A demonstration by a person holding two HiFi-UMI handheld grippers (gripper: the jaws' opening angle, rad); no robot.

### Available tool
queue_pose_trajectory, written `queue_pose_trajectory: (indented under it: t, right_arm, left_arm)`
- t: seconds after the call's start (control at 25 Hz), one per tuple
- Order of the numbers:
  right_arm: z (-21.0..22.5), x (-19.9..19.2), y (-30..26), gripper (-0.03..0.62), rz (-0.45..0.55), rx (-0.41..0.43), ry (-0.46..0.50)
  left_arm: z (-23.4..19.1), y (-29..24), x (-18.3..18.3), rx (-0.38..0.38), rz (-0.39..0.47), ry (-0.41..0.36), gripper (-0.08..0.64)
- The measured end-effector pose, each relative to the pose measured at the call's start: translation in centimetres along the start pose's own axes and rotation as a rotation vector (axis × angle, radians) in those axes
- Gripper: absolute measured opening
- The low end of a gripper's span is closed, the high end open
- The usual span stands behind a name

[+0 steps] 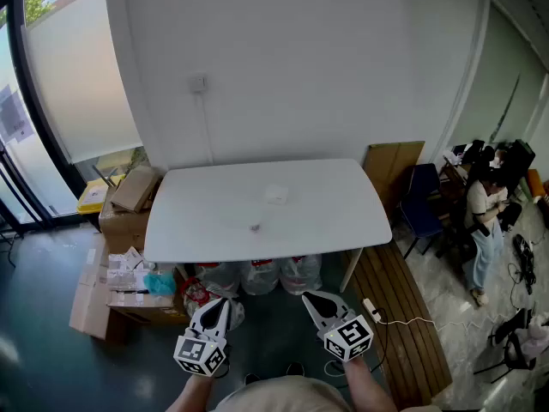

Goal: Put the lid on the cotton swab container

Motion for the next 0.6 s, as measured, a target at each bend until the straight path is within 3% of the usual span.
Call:
queue_pose_trajectory:
  t: [0.36,0.6]
  right_arm:
    - [1.1,0.2,-0.2,0.017,0.022,-0.027,-0.008]
    - [1.4,-0.3,-0.1,0.017,0.034,0.000,-0.018]
  left_arm:
    - [0.1,-0.8,-0.3,-0.001,-0.017,-0.012,0.014]
    - [0.3,-1.4,-1.5,0.013,-0.040,-0.002,0.014]
Point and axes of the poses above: the fingertips, and each gripper's own axes: y backward along the fingers, z to its right, x out of its top, the point moved 1 cm from there along y, backward along the fingers, and after that the axes turned 12 degrees about y, right-handed, at the moved point
